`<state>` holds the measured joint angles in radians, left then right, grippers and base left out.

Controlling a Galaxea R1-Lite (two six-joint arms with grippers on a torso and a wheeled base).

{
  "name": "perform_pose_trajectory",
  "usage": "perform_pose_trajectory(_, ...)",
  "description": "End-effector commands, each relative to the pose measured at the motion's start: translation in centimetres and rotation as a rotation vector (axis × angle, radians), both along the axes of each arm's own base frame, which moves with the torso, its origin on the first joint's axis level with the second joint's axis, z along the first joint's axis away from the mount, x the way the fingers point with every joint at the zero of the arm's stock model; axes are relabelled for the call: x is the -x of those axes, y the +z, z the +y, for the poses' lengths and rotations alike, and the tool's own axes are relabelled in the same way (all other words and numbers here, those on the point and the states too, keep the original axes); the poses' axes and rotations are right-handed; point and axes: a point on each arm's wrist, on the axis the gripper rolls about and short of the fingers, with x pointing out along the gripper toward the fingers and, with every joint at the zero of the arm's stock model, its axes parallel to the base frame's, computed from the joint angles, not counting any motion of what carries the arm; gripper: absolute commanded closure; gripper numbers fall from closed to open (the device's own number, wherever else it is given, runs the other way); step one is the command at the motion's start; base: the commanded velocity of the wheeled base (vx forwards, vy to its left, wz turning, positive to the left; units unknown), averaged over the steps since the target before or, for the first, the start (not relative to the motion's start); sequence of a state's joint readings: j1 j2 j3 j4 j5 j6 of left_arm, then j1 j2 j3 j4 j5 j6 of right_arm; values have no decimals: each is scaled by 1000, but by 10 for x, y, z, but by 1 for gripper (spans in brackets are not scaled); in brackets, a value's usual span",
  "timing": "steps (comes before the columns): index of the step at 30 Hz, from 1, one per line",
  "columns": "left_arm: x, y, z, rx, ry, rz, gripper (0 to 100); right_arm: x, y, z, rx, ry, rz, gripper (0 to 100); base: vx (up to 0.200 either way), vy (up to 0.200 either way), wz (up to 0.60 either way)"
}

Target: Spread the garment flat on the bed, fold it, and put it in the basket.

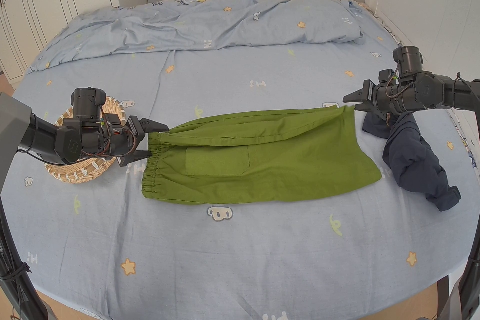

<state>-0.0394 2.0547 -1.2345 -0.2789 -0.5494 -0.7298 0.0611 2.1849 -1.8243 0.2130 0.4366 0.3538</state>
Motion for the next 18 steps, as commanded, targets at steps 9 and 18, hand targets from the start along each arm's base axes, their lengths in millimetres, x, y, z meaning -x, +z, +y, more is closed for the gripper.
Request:
perform_pose_trajectory(9, -4, -4, -11, 12, -22, -40, 0, 1, -27, 1, 7, 4, 80, 0, 0, 0, 0)
perform_pose_trajectory(18, 29, 32, -21, 28, -50, -92, 0, 39, -25, -1, -9, 1, 72, 0, 0, 0, 0)
